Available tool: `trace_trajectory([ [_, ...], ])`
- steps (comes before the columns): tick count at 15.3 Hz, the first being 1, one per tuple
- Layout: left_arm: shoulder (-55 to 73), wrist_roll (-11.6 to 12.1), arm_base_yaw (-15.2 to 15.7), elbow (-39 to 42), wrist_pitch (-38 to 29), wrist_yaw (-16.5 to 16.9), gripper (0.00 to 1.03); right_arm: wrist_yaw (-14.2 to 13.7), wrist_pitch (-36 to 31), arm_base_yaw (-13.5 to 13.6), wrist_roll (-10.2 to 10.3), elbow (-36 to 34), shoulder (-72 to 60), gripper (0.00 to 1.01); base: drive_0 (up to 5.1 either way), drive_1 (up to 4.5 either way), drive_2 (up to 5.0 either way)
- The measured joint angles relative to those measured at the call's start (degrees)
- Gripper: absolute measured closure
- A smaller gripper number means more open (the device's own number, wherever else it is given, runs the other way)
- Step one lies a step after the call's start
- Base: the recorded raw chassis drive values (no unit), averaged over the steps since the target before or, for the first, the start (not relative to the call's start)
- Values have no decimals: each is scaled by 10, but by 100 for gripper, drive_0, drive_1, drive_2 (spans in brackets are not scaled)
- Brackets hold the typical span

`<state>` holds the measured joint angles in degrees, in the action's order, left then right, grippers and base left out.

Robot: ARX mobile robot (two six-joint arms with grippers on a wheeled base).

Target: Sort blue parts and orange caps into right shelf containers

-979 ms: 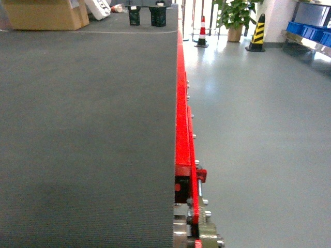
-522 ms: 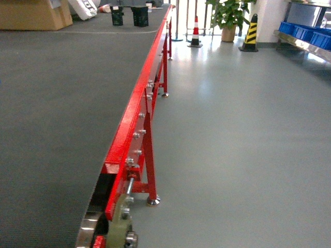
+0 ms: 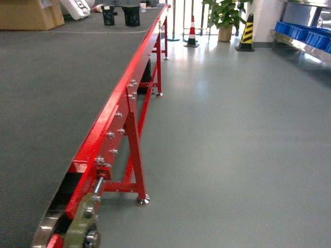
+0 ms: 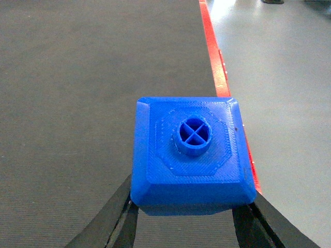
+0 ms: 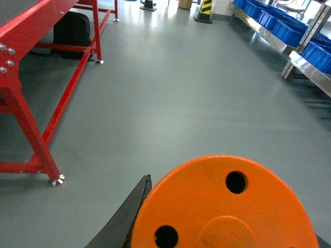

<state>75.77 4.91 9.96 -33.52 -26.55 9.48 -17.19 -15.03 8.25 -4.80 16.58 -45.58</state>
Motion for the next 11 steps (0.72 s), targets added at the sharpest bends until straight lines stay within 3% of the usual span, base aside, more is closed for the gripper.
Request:
trace_trajectory([
  [11,0,0,0,0,-1,0,59,0,0,0,0,0,0,58,512,-232,-232],
])
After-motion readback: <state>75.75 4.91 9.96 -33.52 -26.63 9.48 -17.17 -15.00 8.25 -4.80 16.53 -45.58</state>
